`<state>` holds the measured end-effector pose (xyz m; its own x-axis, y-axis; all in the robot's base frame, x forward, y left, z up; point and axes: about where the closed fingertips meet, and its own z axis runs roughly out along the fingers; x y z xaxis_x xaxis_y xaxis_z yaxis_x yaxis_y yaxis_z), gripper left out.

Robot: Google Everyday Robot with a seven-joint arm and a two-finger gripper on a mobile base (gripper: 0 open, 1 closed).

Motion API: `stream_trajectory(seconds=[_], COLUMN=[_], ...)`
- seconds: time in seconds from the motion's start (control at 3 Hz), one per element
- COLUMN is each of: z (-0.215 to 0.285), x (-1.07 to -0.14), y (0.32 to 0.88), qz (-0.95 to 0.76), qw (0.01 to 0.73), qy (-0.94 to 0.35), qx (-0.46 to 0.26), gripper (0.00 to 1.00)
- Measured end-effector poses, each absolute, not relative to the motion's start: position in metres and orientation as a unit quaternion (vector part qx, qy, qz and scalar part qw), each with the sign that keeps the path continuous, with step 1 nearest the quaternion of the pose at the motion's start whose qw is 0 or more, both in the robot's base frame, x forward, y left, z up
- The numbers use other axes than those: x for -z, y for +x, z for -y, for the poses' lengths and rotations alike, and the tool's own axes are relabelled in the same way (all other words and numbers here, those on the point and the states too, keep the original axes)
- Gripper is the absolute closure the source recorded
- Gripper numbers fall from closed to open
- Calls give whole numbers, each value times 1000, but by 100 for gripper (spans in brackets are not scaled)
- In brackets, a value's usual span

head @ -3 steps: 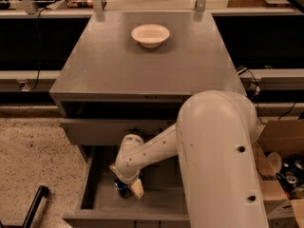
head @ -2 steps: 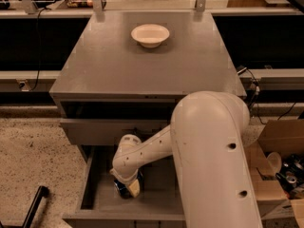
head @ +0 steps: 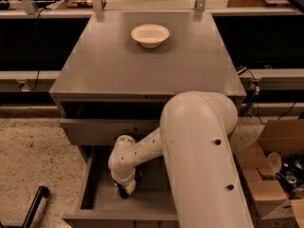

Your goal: Pick pepsi can from middle drawer and place on counter

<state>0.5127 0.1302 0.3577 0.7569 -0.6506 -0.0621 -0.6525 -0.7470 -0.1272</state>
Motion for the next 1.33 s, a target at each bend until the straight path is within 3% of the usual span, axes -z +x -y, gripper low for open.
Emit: stream_trajectory(seconds=[0.33,0.67,1.33], z=[-135,-142,-144], x=[-363,-386,-487], y=[511,501,459], qz=[-345,-336,-302], qw=[59,61,106], qy=[-937,-940,-947], qx=[-3,2,28], gripper=[51,65,63])
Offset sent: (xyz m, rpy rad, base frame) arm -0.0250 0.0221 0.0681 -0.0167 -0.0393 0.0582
